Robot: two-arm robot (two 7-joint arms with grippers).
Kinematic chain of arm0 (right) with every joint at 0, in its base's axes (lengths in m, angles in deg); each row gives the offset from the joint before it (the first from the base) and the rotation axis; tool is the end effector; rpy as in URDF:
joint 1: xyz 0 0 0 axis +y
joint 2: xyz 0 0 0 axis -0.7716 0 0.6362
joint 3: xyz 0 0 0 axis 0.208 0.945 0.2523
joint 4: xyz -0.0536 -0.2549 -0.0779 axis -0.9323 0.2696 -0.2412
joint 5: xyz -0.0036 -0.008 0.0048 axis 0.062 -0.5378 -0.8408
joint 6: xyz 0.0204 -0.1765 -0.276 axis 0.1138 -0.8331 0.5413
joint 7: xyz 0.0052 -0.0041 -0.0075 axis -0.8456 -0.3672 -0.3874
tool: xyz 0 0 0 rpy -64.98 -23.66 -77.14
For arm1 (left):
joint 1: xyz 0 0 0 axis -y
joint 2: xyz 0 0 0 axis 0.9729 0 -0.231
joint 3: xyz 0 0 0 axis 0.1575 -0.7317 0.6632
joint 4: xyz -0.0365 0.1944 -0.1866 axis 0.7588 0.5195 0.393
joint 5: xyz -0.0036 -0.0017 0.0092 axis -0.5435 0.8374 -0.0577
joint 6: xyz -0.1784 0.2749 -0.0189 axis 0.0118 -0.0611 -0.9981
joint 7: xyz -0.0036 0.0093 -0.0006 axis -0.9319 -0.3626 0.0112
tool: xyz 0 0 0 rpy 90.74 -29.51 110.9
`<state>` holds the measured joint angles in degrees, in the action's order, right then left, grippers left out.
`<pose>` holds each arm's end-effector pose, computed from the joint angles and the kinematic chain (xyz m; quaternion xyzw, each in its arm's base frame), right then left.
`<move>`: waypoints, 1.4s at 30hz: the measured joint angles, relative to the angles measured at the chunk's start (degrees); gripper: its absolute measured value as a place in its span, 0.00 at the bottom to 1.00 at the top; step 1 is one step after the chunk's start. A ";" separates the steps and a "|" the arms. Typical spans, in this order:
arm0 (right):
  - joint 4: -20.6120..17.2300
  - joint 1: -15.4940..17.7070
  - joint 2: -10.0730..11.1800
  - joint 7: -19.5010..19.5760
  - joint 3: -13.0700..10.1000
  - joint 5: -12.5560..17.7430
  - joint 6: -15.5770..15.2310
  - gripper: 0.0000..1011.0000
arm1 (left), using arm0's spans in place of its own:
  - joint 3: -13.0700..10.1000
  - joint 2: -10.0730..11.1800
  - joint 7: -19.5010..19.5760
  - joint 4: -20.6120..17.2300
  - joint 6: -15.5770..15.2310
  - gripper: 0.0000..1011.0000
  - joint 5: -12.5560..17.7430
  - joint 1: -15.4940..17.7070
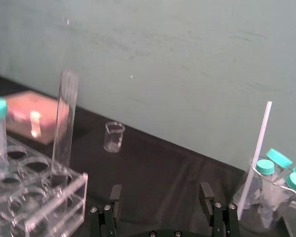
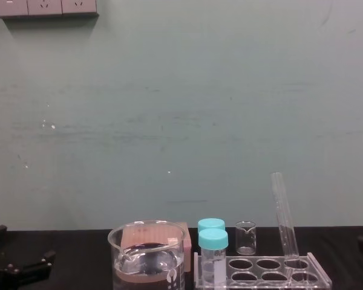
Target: Hold the test tube with one hand and immerse one end into the beaker, then return it to the test tube rack.
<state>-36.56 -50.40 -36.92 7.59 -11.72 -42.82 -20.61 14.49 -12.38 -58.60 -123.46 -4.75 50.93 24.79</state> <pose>0.3767 -0.0748 -0.2816 -0.0992 -0.0991 -0.5774 0.8043 0.3735 0.0672 -0.2912 0.1414 -0.1325 0.5799 0.7913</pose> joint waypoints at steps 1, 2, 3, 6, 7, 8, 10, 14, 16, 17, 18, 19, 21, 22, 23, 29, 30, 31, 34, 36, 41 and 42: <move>-0.16 0.09 -0.15 -0.66 -0.46 1.01 -0.15 0.99 | 0.00 0.00 0.00 0.00 0.00 0.99 0.00 0.00; -0.30 0.16 -0.27 -1.32 -0.83 2.02 -0.40 0.99 | 0.00 0.00 0.00 0.00 0.00 0.99 0.00 0.00; -0.66 0.31 -0.59 -2.89 -1.80 4.35 -1.12 0.99 | 0.00 0.00 0.00 0.00 0.00 0.99 0.00 0.00; -1.24 0.44 -1.11 -5.44 -3.07 7.96 -2.90 0.99 | 0.00 0.00 0.00 0.00 0.00 0.99 0.00 0.00; -1.54 0.42 -1.41 -7.29 -3.73 10.26 -4.32 0.99 | 0.00 0.00 0.00 0.00 0.00 0.99 0.00 0.00; -1.67 0.36 -1.52 -8.17 -3.97 11.19 -4.99 0.99 | 0.00 0.00 0.00 0.00 0.00 0.99 0.00 0.00; -2.01 0.09 -1.79 -10.29 -4.25 13.10 -6.78 0.99 | 0.00 0.00 0.00 0.00 0.00 0.99 0.00 0.00; -2.15 -0.79 -2.18 -13.66 -3.83 14.26 -8.86 0.99 | 0.00 0.00 0.00 0.00 0.00 0.99 0.00 0.00; -2.14 -1.46 -2.46 -15.54 -3.19 14.29 -9.45 0.99 | 0.00 0.00 0.00 0.00 0.00 0.99 0.00 0.00; -2.10 -1.71 -2.58 -16.09 -2.95 14.24 -9.55 0.99 | 0.00 0.00 0.00 0.00 0.00 0.99 0.00 0.00; -1.99 -2.00 -2.70 -16.76 -2.70 14.14 -9.64 0.99 | 0.00 0.00 0.00 0.00 0.00 0.99 0.00 0.00; -1.86 -2.27 -2.84 -17.27 -2.47 14.02 -9.71 0.99 | 0.00 0.00 0.00 0.00 0.00 0.99 0.00 0.00; -1.39 -3.10 -3.25 -18.53 -1.85 13.43 -9.91 0.99 | 0.00 0.00 0.00 0.00 0.00 0.99 0.00 0.00; -1.24 -3.37 -3.38 -18.88 -1.69 13.21 -9.97 0.99 | 0.00 0.00 0.00 0.00 0.00 0.99 0.00 0.00; -1.11 -3.56 -3.49 -19.19 -1.57 13.04 -10.01 0.99 | 0.00 0.00 0.00 0.00 0.00 0.99 0.00 0.00; 1.24 -6.00 -5.13 -21.08 -0.75 11.43 -10.06 0.99 | 0.00 0.00 0.00 0.00 0.00 0.99 0.00 0.00; 2.20 -6.85 -5.70 -21.50 -0.60 11.03 -9.93 0.99 | 0.00 0.00 0.00 0.00 0.00 0.99 0.00 0.00; 2.78 -7.30 -6.00 -21.74 -0.48 10.79 -9.85 0.99 | 0.00 0.00 0.00 0.00 0.00 0.99 0.00 0.00; 5.39 -9.42 -7.43 -22.62 -0.01 9.85 -9.35 0.99 | 0.00 0.00 0.00 0.00 0.00 0.99 0.00 0.00; 6.78 -10.54 -8.20 -23.13 0.25 9.37 -9.01 0.99 | 0.00 0.00 0.00 0.00 0.00 0.99 0.00 0.00; 11.35 -13.95 -10.37 -24.69 0.93 7.91 -8.05 0.99 | 0.00 0.00 0.00 0.00 0.00 0.99 0.00 0.00; 11.92 -14.39 -10.60 -24.92 0.97 7.71 -7.93 0.99 | 0.00 0.00 0.00 0.00 0.00 0.99 0.00 0.00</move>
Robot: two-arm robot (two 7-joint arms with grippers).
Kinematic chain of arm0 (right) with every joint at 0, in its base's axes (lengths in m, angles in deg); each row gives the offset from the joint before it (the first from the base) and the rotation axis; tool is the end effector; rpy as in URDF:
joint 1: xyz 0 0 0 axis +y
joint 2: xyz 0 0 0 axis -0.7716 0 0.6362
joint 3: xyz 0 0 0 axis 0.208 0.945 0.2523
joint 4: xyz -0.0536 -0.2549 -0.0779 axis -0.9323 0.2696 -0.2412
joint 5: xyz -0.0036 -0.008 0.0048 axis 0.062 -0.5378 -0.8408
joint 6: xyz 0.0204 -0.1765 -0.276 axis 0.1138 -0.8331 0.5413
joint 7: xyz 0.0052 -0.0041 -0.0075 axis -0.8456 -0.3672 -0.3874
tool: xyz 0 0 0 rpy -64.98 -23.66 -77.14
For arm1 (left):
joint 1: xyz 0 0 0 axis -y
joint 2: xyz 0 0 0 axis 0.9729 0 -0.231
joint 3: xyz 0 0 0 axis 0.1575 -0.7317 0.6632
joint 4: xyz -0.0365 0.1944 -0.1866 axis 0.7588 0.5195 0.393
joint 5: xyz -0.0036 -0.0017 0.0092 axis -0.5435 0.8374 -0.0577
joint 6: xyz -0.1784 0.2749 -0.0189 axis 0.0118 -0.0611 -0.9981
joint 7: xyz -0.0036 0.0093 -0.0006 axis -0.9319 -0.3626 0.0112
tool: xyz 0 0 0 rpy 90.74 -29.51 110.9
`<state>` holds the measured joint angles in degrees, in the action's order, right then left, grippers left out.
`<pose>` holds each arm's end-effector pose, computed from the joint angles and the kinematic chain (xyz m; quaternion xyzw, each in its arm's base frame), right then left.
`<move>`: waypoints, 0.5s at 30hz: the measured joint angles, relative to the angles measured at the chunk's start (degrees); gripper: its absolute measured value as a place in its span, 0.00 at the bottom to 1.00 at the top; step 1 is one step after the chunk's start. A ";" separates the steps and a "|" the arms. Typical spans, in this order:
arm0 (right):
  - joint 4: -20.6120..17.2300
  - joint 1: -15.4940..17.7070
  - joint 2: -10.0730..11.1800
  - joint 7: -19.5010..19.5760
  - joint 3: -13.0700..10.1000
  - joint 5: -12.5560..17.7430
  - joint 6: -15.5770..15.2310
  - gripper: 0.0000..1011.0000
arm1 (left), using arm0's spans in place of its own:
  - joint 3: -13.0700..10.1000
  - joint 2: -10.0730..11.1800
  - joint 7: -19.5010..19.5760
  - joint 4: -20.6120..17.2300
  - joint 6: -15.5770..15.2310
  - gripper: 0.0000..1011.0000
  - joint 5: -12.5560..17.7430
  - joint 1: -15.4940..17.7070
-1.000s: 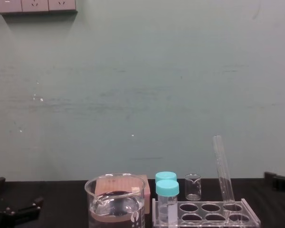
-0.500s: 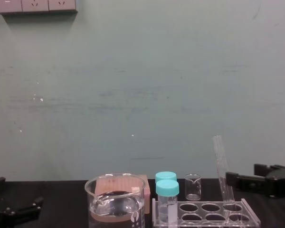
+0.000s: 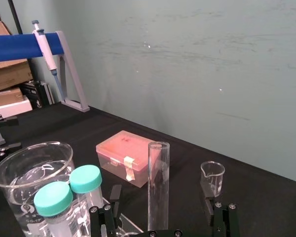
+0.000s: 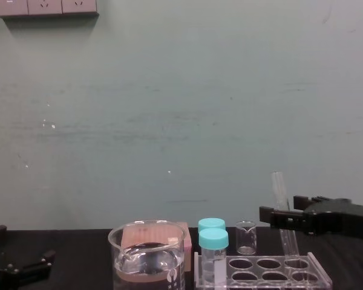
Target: Hold the test tube with one hand and immerse one end into the beaker, then return it to the test tube rack.
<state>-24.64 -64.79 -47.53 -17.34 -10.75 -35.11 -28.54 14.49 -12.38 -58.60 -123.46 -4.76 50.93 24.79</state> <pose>0.4463 -0.0387 -0.2513 -0.0384 0.0122 -0.4257 0.9040 0.3735 0.0672 -0.2912 0.1415 -0.1324 0.5800 0.7913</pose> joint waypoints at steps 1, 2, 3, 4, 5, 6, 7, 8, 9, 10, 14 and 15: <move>0.49 -0.35 -0.25 -0.22 0.05 -0.15 0.12 0.99 | -0.01 0.00 0.00 0.00 0.00 0.99 0.00 0.00; 1.38 -0.97 -0.70 -0.62 0.11 -0.46 0.34 0.99 | 0.00 0.00 0.00 0.00 0.00 0.99 0.00 0.00; 1.78 -1.26 -0.89 -0.78 0.11 -0.59 0.40 0.99 | 0.00 0.00 0.00 0.00 0.00 0.99 0.00 0.00; 2.42 -1.64 -1.21 -1.02 0.13 -0.84 0.50 0.99 | 0.00 0.00 0.00 0.00 0.00 0.99 0.00 0.00; 2.67 -1.82 -1.36 -1.12 0.13 -0.96 0.51 0.99 | 0.00 0.00 0.00 0.00 0.00 0.99 0.00 0.00; 3.09 -2.12 -1.57 -1.31 0.18 -1.26 0.52 0.99 | 0.00 0.00 0.00 0.00 0.00 0.99 0.00 0.00; 3.24 -2.24 -1.63 -1.38 0.22 -1.45 0.52 0.99 | 0.00 0.00 0.00 0.00 0.00 0.99 0.00 0.00; 3.39 -2.35 -1.70 -1.47 0.29 -1.64 0.52 0.99 | 0.00 0.00 0.00 0.00 0.00 0.99 0.00 0.00; 3.49 -2.43 -1.73 -1.52 0.32 -1.75 0.53 0.99 | 0.00 0.00 0.00 0.00 0.00 0.99 0.00 0.00; 3.49 -2.43 -1.73 -1.52 0.32 -1.75 0.53 0.99 | 0.00 0.00 0.00 0.00 0.00 0.99 0.00 0.00; 3.37 -2.34 -1.67 -1.49 0.27 -1.67 0.53 0.99 | 0.00 0.00 0.00 0.00 0.00 0.99 0.00 0.00; 3.34 -2.33 -1.66 -1.48 0.26 -1.65 0.53 0.99 | 0.00 0.00 0.00 0.00 0.00 0.99 0.00 0.00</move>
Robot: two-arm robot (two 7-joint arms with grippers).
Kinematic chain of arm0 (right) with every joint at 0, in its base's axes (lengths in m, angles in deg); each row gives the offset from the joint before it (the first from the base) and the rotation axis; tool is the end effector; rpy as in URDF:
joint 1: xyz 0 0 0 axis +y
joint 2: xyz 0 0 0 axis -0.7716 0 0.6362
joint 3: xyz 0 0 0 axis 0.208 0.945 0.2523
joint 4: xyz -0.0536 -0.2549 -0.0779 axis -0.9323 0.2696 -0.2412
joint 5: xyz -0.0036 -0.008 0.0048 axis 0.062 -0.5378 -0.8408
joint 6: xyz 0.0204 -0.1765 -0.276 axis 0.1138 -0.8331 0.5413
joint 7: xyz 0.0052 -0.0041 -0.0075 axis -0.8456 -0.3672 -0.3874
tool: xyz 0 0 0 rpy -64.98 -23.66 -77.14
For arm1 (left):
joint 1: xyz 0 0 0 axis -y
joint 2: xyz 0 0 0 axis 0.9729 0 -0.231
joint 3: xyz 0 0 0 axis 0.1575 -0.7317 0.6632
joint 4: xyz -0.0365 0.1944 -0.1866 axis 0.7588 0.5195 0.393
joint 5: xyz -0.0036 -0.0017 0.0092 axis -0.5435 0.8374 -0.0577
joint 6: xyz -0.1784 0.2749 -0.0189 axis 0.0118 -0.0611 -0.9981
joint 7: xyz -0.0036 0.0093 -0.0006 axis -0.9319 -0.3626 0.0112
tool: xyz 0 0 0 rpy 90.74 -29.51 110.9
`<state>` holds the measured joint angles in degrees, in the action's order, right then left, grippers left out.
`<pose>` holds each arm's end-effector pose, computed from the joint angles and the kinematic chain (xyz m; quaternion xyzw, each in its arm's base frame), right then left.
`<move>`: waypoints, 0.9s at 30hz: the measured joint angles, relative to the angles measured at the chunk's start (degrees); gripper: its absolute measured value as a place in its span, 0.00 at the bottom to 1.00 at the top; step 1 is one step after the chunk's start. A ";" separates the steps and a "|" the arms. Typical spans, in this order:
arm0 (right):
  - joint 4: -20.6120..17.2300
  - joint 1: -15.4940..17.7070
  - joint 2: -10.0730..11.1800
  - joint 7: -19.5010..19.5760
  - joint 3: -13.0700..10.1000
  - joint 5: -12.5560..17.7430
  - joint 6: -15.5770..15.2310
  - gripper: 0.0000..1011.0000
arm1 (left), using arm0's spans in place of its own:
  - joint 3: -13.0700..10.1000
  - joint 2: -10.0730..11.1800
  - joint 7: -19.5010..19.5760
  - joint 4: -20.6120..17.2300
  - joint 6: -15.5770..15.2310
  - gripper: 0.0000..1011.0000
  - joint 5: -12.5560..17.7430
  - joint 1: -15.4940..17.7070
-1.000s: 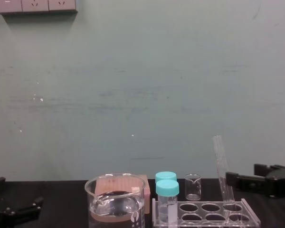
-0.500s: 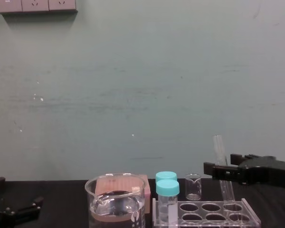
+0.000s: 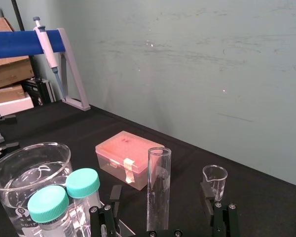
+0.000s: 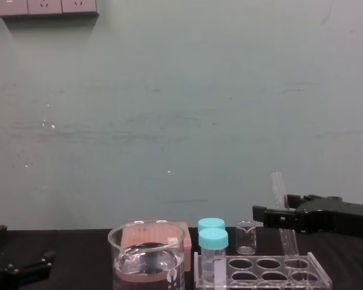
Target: Hold the test tube with one hand and immerse one end into the beaker, then return it to the test tube rack.
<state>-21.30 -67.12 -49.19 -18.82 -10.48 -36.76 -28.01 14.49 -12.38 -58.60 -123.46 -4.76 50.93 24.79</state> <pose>0.4571 -0.0350 -0.2516 -0.0437 0.0079 -0.4186 0.9071 0.3735 0.0672 -0.2912 0.1415 -0.1324 0.5800 0.7913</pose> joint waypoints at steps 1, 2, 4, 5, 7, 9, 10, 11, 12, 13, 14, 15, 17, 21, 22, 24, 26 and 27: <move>-0.03 0.01 0.01 0.00 -0.01 0.02 0.00 0.99 | 0.00 0.00 0.00 0.00 0.00 0.99 0.00 0.00; -0.08 0.05 0.03 0.01 -0.03 0.06 0.00 0.99 | 0.00 0.00 0.00 0.00 0.00 0.99 0.00 0.00; -0.13 0.10 0.06 0.02 -0.04 0.08 0.00 0.99 | 0.00 0.00 0.00 0.00 0.00 0.99 0.00 0.00; -0.15 0.11 0.07 0.02 -0.05 0.11 0.00 0.99 | 0.00 0.00 0.00 0.00 0.00 0.99 0.00 0.00; -0.20 0.16 0.10 0.04 -0.07 0.19 0.00 0.99 | 0.00 0.00 0.00 0.00 0.00 0.99 0.00 0.00; -0.22 0.18 0.11 0.06 -0.08 0.23 -0.01 0.99 | 0.00 0.00 0.00 0.00 0.00 0.99 0.00 0.00; -0.23 0.18 0.11 0.07 -0.08 0.24 -0.01 0.99 | 0.00 0.00 0.00 0.00 0.00 0.99 0.00 0.00; -0.26 0.20 0.12 0.09 -0.09 0.26 -0.02 0.99 | 0.00 0.00 0.00 0.00 0.00 0.99 0.00 0.00; -0.26 0.20 0.12 0.09 -0.09 0.26 -0.02 0.97 | 0.00 0.00 0.00 0.00 0.00 0.99 0.00 0.00; -0.28 0.22 0.12 0.10 -0.10 0.27 -0.02 0.96 | 0.00 0.00 0.00 0.00 0.00 0.99 0.00 0.00; -0.30 0.24 0.13 0.11 -0.11 0.28 -0.02 0.92 | 0.00 0.00 0.00 0.00 0.00 0.99 0.00 0.00; -0.31 0.24 0.13 0.12 -0.11 0.29 -0.02 0.91 | 0.00 0.00 0.00 0.00 0.00 0.99 0.00 0.00; -0.33 0.25 0.14 0.14 -0.13 0.30 -0.02 0.88 | 0.00 0.00 0.00 0.00 0.00 0.99 0.00 0.00; -0.35 0.27 0.15 0.17 -0.14 0.31 -0.02 0.76 | 0.00 0.00 0.00 0.00 0.00 0.99 0.00 0.00; -0.35 0.28 0.16 0.18 -0.15 0.32 -0.02 0.73 | 0.00 0.00 0.00 0.00 0.00 0.99 0.00 0.00; -0.37 0.29 0.17 0.20 -0.15 0.33 -0.02 0.67 | 0.00 0.00 0.00 0.00 0.00 0.99 0.00 0.00; -0.38 0.29 0.17 0.21 -0.15 0.34 -0.03 0.60 | 0.00 0.00 0.00 0.00 0.00 0.99 0.00 0.00; -0.39 0.30 0.18 0.22 -0.15 0.34 -0.03 0.57 | 0.00 0.00 0.00 0.00 0.00 0.99 0.00 0.00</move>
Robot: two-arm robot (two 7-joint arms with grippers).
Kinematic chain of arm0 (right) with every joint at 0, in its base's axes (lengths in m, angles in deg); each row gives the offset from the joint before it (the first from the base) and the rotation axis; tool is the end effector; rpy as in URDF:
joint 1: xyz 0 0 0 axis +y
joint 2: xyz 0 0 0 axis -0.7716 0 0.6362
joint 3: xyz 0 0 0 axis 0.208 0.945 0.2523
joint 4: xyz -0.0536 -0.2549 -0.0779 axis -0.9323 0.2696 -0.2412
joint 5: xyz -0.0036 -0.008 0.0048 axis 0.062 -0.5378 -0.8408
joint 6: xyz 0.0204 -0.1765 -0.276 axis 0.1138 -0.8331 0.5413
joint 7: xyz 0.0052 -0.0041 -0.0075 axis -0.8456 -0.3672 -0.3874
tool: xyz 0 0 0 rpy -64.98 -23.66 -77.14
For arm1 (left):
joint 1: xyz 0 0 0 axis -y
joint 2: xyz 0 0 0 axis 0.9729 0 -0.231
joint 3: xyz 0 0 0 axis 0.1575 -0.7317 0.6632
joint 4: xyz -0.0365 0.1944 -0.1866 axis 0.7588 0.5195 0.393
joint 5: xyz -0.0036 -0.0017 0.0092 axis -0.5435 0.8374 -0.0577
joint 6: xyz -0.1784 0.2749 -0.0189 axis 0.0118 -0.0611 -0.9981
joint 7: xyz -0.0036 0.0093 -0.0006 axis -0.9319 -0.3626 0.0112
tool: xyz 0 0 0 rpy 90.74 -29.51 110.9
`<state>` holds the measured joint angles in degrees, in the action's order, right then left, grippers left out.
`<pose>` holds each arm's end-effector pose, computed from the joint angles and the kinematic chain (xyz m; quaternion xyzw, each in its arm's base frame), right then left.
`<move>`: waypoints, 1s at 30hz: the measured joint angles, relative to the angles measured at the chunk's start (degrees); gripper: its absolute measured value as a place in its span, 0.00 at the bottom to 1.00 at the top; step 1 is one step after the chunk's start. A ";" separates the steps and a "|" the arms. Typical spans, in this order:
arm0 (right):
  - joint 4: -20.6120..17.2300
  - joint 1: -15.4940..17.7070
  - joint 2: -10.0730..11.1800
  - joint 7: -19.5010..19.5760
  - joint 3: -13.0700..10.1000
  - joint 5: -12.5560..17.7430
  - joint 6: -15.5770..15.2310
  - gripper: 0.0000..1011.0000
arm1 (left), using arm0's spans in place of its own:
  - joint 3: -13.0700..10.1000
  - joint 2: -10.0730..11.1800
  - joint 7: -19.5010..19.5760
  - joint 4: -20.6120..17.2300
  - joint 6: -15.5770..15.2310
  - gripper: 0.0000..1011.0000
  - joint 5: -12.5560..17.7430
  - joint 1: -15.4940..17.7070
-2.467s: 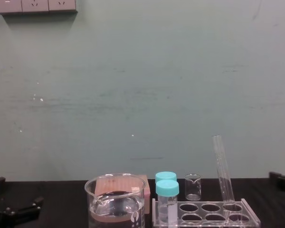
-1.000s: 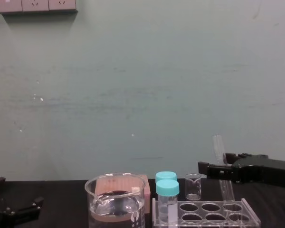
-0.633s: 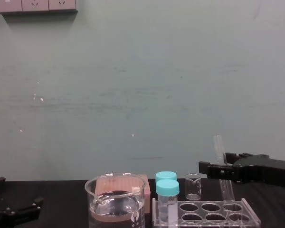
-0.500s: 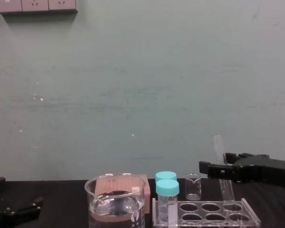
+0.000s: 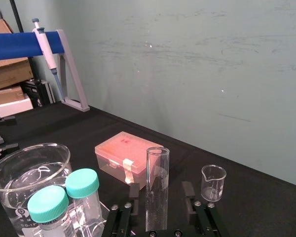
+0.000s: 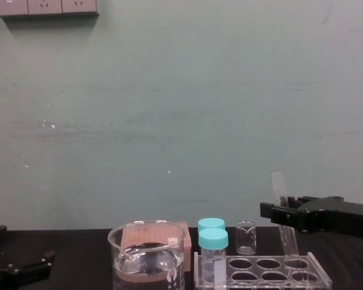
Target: Hold the test tube with one hand and immerse one end into the beaker, then return it to the test tube rack.
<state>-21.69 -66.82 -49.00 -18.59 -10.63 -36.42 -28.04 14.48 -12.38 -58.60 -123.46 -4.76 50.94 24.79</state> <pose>0.4558 -0.0360 -0.2515 -0.0414 0.0090 -0.4207 0.9062 0.3735 0.0671 -0.2913 0.1416 -0.1325 0.5799 0.7913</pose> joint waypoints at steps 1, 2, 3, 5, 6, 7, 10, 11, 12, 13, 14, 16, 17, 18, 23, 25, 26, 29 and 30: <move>0.00 0.01 0.00 0.00 0.00 0.01 0.00 0.55 | 0.00 0.00 0.00 0.00 0.00 0.99 0.00 0.00; -0.01 0.01 0.01 0.01 0.00 0.01 0.00 0.53 | 0.00 0.00 0.00 0.00 0.00 0.99 0.00 0.00; -0.02 0.01 0.01 0.02 0.00 0.01 0.00 0.48 | 0.00 0.00 0.00 0.00 0.00 0.99 0.00 0.00; -0.03 0.02 0.02 0.03 0.00 0.03 0.00 0.40 | 0.00 0.00 0.00 0.00 0.00 0.99 -0.01 0.00; -0.03 0.03 0.02 0.04 0.00 0.03 0.00 0.36 | 0.00 0.00 0.00 0.00 0.00 0.99 0.00 0.00; -0.03 0.03 0.02 0.05 0.00 0.04 0.00 0.34 | 0.00 0.00 0.00 0.00 0.00 0.99 0.00 0.00; -0.04 0.03 0.02 0.05 0.00 0.08 0.00 0.25 | 0.00 0.00 0.00 0.00 0.00 0.99 0.00 0.00; -0.05 0.03 0.02 0.05 0.00 0.08 0.00 0.24 | 0.00 0.00 0.00 0.00 0.00 0.99 0.00 0.00; -0.05 0.03 0.02 0.05 0.00 0.08 0.00 0.23 | 0.00 0.00 0.00 0.00 0.00 0.99 0.00 0.00; -0.05 0.03 0.02 0.05 0.00 0.09 0.00 0.22 | 0.00 0.00 0.00 0.00 0.00 0.99 0.00 0.00; -0.05 0.03 0.02 0.05 0.00 0.09 0.01 0.22 | 0.01 0.00 0.00 0.00 0.00 0.99 0.00 0.00; -0.05 0.03 0.02 0.05 0.00 0.09 0.01 0.22 | 0.00 0.00 0.00 0.00 0.00 0.99 0.00 0.00; -0.05 0.03 0.02 0.05 0.00 0.09 0.01 0.22 | 0.00 0.00 0.00 0.00 0.00 0.99 0.00 0.00; -0.05 0.03 0.02 0.05 0.00 0.10 0.01 0.22 | 0.00 0.00 0.00 0.00 0.00 0.99 0.00 0.00; -0.04 0.11 -0.07 0.00 -0.12 0.08 0.27 0.22 | 0.01 0.00 0.00 0.00 0.00 0.99 0.00 0.00; -0.01 0.27 -0.23 -0.27 -0.38 0.12 0.84 0.22 | 0.00 0.00 0.00 0.00 0.00 0.99 0.00 0.00; -0.01 0.34 -0.31 -0.43 -0.50 0.17 1.09 0.22 | 0.00 0.00 0.00 0.00 0.00 0.99 0.00 0.00; 0.07 0.55 -0.61 -0.92 -0.87 0.26 2.03 0.22 | 0.00 0.00 0.00 0.00 0.00 0.99 0.00 0.00; 0.10 0.72 -0.74 -1.02 -1.11 0.26 2.64 0.22 | 0.00 0.00 0.00 0.00 0.00 0.99 0.00 0.00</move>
<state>-21.58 -66.09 -49.75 -19.61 -11.74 -36.15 -25.40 14.49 -12.38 -58.60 -123.46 -4.76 50.93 24.79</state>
